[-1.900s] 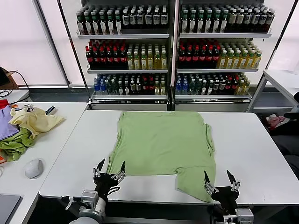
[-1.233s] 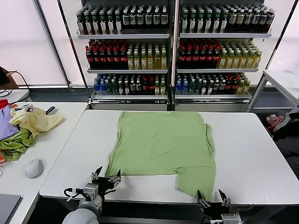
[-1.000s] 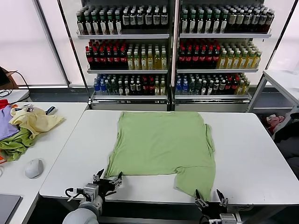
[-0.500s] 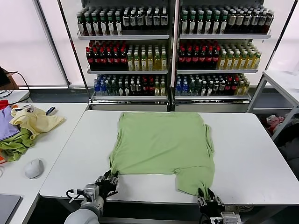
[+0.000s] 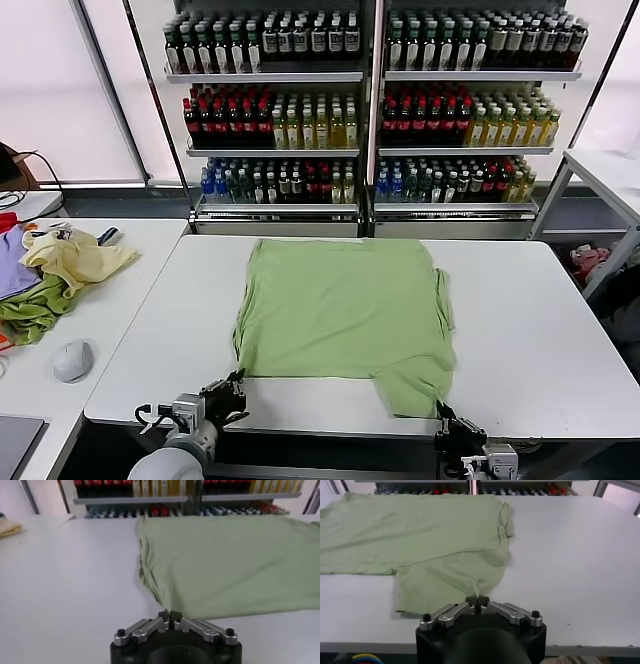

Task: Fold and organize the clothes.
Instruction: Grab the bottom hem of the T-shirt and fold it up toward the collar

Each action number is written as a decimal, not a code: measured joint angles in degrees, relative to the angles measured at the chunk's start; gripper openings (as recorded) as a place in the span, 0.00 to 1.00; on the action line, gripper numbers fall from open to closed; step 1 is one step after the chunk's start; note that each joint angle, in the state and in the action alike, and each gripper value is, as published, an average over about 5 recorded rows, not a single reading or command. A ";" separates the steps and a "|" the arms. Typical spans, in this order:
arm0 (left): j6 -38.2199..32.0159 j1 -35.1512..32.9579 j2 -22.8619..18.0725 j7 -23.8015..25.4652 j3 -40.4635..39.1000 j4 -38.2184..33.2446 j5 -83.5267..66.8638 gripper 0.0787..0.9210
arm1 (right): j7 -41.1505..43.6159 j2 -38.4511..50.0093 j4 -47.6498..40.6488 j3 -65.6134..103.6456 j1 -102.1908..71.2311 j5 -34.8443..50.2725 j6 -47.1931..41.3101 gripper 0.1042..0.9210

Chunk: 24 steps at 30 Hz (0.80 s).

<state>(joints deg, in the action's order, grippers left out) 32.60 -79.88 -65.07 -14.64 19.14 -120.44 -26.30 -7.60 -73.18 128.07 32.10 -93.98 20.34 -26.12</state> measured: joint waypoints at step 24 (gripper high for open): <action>-0.07 13.77 4.04 -0.37 -6.07 6.78 -1.30 0.02 | -0.73 7.62 -12.45 -2.82 23.64 5.55 2.67 0.03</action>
<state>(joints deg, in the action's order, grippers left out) 32.53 -66.12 -61.03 -15.02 13.07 -113.66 -27.59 -8.33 -65.56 115.63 29.28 -70.34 25.89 -23.45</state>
